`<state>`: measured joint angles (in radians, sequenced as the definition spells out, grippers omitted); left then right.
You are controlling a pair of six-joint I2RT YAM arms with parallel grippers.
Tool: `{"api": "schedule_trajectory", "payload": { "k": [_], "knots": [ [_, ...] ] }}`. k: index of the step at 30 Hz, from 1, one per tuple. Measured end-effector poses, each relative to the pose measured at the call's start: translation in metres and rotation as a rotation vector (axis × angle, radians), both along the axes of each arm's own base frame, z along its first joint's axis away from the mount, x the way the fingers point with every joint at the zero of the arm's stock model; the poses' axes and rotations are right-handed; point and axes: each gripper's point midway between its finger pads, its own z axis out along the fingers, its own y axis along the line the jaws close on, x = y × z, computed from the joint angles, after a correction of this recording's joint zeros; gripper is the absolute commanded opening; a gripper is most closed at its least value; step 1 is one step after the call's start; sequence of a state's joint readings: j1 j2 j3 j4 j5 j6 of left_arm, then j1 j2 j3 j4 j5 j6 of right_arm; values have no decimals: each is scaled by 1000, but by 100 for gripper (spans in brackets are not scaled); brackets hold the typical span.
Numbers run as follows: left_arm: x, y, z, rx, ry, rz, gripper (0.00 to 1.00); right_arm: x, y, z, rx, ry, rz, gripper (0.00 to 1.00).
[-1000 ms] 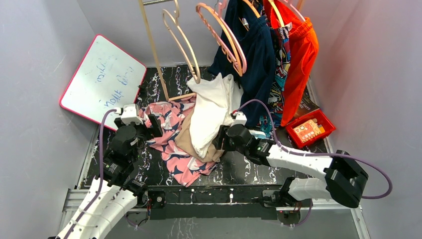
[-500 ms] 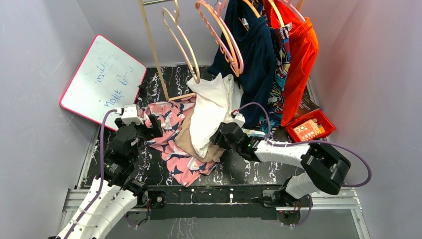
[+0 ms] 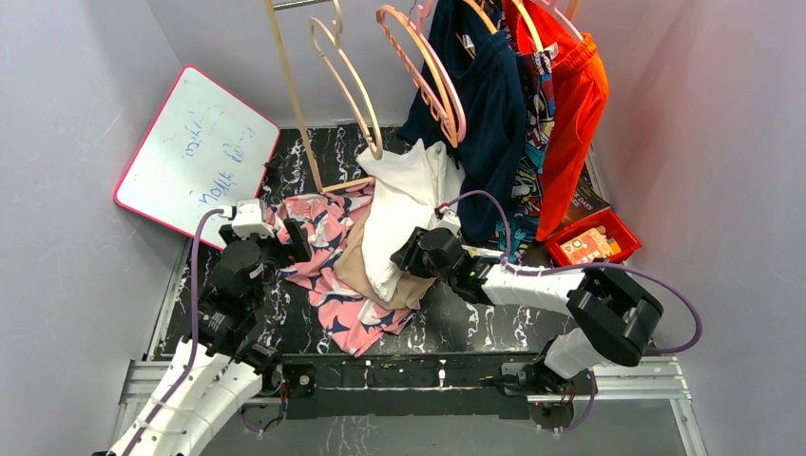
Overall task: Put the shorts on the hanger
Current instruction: Adjust the shorts at the center of the board.
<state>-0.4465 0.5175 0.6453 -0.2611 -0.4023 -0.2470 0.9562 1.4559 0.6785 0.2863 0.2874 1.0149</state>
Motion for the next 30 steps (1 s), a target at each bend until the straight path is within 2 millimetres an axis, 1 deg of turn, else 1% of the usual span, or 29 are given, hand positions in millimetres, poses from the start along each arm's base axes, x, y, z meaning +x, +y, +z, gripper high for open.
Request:
{"api": "schedule_trajectory", "payload": {
  "k": [3,5,6,9,12,14,15,17,20,21,22,24,26,27,30],
  "knots": [
    [0,0,0,1,0,-1,98,3,6,0,2,6,3,41],
    [0,0,0,1,0,-1,98,3,8,-2,0,16,5,33],
    [0,0,0,1,0,-1,98,2,8,-4,-3,22,7,28],
    [0,0,0,0,0,-1,98,0,7,-7,-12,34,11,0],
    [0,0,1,-1,-3,-1,98,-3,3,-8,-24,43,12,0],
    [-1,0,1,-1,-4,0,98,-5,0,0,-26,37,16,0],
    [-1,0,1,-2,-5,0,98,-6,-3,9,-18,24,18,0],
    [-1,0,2,-3,-8,-1,98,-10,-9,42,24,-28,26,0],
    [-1,0,2,-4,-9,-1,98,-15,-20,106,108,-134,37,0],
    [-1,0,2,-3,-8,-1,98,-18,-26,134,140,-177,41,0],
    [-1,0,2,-4,-8,-2,99,-20,-29,154,161,-207,42,0],
    [-1,0,2,-4,-8,-4,98,-26,-39,201,211,-272,47,0],
    [-1,0,2,-4,-8,-6,98,-31,-47,229,226,-310,58,0],
    [-1,-1,2,-5,-8,-7,98,-35,-50,238,218,-322,70,0],
    [-1,-1,2,-5,-7,-8,98,-44,-53,255,144,-323,140,0]
  ]
}}
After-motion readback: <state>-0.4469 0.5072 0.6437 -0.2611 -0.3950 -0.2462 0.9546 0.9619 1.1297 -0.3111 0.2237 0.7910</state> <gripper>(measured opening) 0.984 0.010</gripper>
